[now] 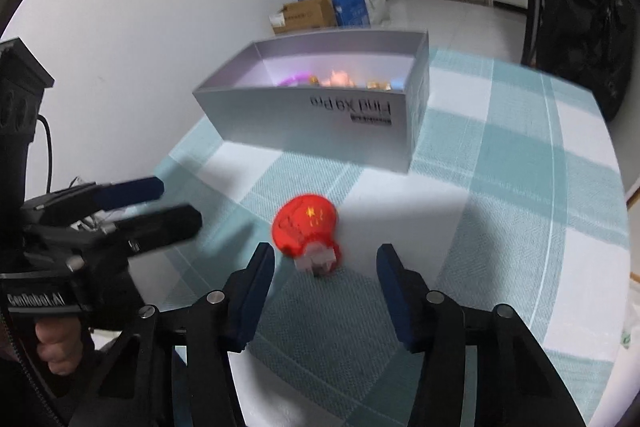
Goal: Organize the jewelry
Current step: 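Move both grippers back to the red 'I China' badge and small red charm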
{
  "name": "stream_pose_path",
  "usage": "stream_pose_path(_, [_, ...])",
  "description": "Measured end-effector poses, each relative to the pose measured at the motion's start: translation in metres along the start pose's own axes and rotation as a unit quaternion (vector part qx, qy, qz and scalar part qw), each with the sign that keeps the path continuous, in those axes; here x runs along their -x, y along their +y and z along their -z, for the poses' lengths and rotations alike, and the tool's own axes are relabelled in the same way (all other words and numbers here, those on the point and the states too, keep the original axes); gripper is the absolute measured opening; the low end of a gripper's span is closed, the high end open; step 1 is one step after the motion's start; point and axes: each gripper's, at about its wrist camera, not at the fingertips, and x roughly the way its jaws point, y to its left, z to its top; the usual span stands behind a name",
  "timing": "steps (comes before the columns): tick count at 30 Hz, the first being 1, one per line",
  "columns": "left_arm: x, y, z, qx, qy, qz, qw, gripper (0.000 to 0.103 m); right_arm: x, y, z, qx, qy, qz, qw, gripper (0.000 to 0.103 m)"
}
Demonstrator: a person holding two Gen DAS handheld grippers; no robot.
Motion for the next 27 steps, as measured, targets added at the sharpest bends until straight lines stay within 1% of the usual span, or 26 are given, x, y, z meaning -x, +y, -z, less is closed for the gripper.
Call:
stream_pose_path(1, [-0.001,0.001,-0.001,-0.001,0.0,-0.001,1.0,0.071,-0.001,0.0,-0.001,-0.003,0.002,-0.005,1.0,0.047])
stream_pose_path(3, [0.0,0.002,0.0,-0.002,0.0,-0.003,1.0,0.071,-0.004,-0.001,-0.002,-0.003,0.004,0.003,1.0,0.043])
stream_pose_path(4, [0.0,0.003,0.0,-0.002,0.0,-0.004,1.0,0.071,-0.005,-0.001,-0.003,-0.003,0.003,0.007,1.0,0.038])
stream_pose_path(5, [0.0,0.003,-0.001,-0.001,0.0,-0.004,1.0,0.071,-0.006,0.0,-0.004,-0.004,0.005,0.005,1.0,0.029])
stream_pose_path(7, [0.0,0.006,-0.001,0.002,0.001,-0.004,1.0,0.071,-0.008,0.001,-0.005,0.0,0.008,0.007,1.0,0.022])
stream_pose_path(10, [-0.002,0.008,-0.001,0.01,0.004,-0.002,0.9999,0.071,-0.006,0.004,-0.003,0.011,0.005,0.016,1.0,0.019])
stream_pose_path(12, [-0.003,0.007,-0.002,0.011,0.003,-0.001,0.9999,0.071,-0.001,0.004,-0.003,0.015,-0.005,0.026,1.0,0.018])
stream_pose_path(15, [-0.003,0.006,-0.002,0.009,0.001,-0.001,1.0,0.071,0.009,0.001,-0.004,0.009,-0.021,0.027,0.999,0.018])
stream_pose_path(21, [-0.003,0.004,0.0,0.002,0.003,-0.007,1.0,0.071,0.007,-0.005,-0.007,-0.006,-0.017,0.03,0.999,0.018])
stream_pose_path(27, [-0.003,0.002,-0.001,0.002,0.002,-0.003,1.0,0.071,0.008,-0.007,-0.009,-0.016,-0.019,0.038,0.999,0.018])
